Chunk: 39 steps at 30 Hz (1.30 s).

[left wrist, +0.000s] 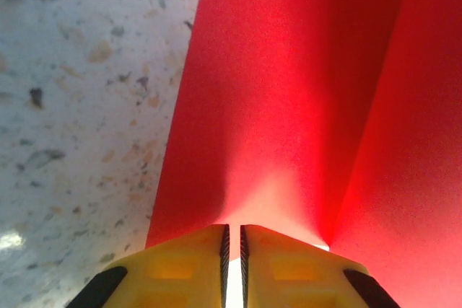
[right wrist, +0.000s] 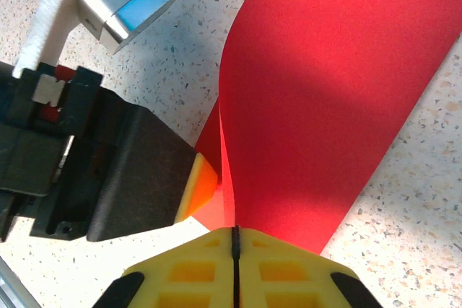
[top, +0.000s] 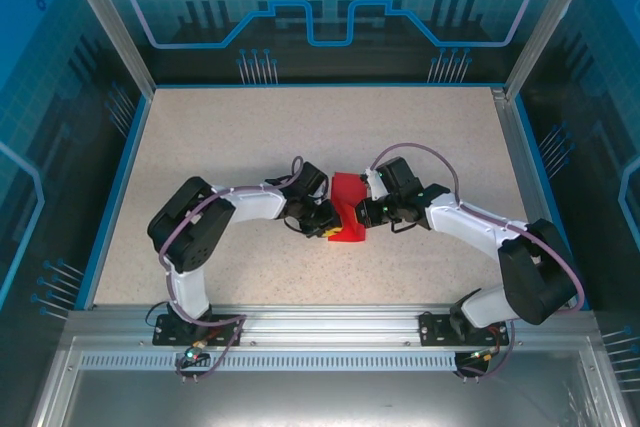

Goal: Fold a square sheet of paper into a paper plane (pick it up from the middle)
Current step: Fold the triangle a second time at the center of the table.

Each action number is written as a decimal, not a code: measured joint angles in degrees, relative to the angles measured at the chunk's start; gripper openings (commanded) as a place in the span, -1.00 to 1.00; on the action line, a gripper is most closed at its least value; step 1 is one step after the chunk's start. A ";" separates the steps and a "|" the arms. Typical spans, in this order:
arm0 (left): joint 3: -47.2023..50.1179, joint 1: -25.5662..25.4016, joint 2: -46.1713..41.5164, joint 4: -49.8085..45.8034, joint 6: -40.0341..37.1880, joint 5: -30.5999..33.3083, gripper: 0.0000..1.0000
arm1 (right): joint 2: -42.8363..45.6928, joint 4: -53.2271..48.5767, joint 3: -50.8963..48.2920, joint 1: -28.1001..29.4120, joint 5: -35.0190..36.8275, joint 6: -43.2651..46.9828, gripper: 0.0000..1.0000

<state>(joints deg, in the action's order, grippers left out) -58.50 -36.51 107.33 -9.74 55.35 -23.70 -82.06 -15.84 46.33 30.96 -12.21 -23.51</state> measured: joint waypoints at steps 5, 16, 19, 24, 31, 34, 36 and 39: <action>-0.28 0.02 -0.09 -1.95 -0.13 3.17 -0.76 | -0.13 0.07 0.00 0.00 -0.17 -0.07 -0.82; 0.48 3.13 -3.67 -8.46 -4.66 9.60 -0.68 | -5.64 4.28 1.05 0.28 -6.12 -2.40 -0.82; 0.46 3.45 -3.74 -9.22 -6.08 9.77 -0.68 | -7.91 5.07 2.16 0.28 -6.32 -2.82 -0.82; 0.46 3.45 -3.74 -9.44 -6.47 9.75 -0.66 | -10.32 4.68 4.28 0.28 -5.38 -2.99 -0.83; 0.46 3.45 -3.89 -8.83 -6.91 8.39 -0.57 | -10.69 2.34 5.92 0.28 -3.50 -2.01 -0.83; 0.46 3.45 -4.57 -7.54 -6.93 7.28 -0.61 | -10.69 1.44 5.92 0.28 -2.95 -1.88 -0.83; 0.46 3.39 -4.79 -6.60 -6.97 6.03 -0.68 | -10.69 1.07 5.92 0.28 -2.73 -1.88 -0.83; 0.46 3.17 -4.74 -5.05 -6.84 4.26 -0.73 | -10.62 0.57 5.92 0.28 -2.03 -1.90 -0.82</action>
<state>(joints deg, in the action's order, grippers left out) -58.04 -33.34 102.59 -14.79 48.51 -19.44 -92.68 -15.27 52.25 31.24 -14.24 -25.41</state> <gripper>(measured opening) 0.156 0.090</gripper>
